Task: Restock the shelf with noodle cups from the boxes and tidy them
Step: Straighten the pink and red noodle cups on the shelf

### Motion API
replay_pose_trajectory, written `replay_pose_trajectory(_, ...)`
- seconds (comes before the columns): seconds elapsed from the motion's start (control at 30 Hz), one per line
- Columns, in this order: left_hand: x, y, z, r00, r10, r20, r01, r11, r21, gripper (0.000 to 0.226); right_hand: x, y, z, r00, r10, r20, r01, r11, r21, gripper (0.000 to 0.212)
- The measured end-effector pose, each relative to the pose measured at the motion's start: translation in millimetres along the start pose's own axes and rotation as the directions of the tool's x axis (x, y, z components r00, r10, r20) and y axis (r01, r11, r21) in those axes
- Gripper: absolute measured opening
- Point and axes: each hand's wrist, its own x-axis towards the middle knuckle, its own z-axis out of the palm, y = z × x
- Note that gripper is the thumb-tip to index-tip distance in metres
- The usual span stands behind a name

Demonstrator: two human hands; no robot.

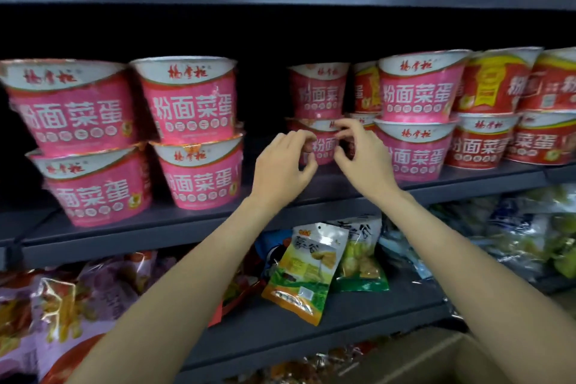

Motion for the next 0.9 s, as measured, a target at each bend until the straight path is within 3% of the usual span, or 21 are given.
replay_pose_trajectory(0.07, 15.1, -10.4, 27.3, 0.998, -0.001, 0.059, -0.004, 0.996, 0.092, 0.032, 7.5, 18.6, 5.1, 0.998, 0.034, 0.046, -0.031, 0.997, -0.065, 0.048)
replay_pose_trajectory(0.23, 53.9, -44.0, 79.5, 0.927, -0.241, 0.288, 0.18, 0.958, 0.221, 0.075, 60.6, 47.6, 33.6, 0.971, 0.162, 0.179, -0.137, 0.98, -0.142, 0.076)
replay_pose_trajectory(0.43, 70.7, -66.3, 105.8, 0.954, -0.044, 0.297, -0.084, 0.91, 0.405, 0.082, 99.8, 69.5, 62.4, 0.941, 0.277, 0.193, -0.266, 0.961, -0.082, 0.081)
replay_pose_trajectory(0.53, 68.6, -72.2, 101.3, 0.981, -0.001, 0.192, -0.085, 0.896, 0.436, 0.076, 90.0, 59.1, 65.2, 0.976, 0.173, 0.131, -0.167, 0.985, -0.053, 0.066)
replay_pose_trajectory(0.67, 63.7, -80.7, 84.6, 0.964, -0.155, 0.217, 0.062, 0.921, 0.384, 0.071, 80.7, 37.0, 68.5, 0.991, -0.024, 0.133, 0.037, 0.995, -0.095, 0.047)
replay_pose_trajectory(0.9, 56.3, -81.5, 82.9, 0.978, -0.116, 0.174, 0.026, 0.892, 0.452, 0.069, 80.3, 41.7, 72.5, 0.993, -0.035, 0.115, 0.04, 0.998, -0.038, 0.044)
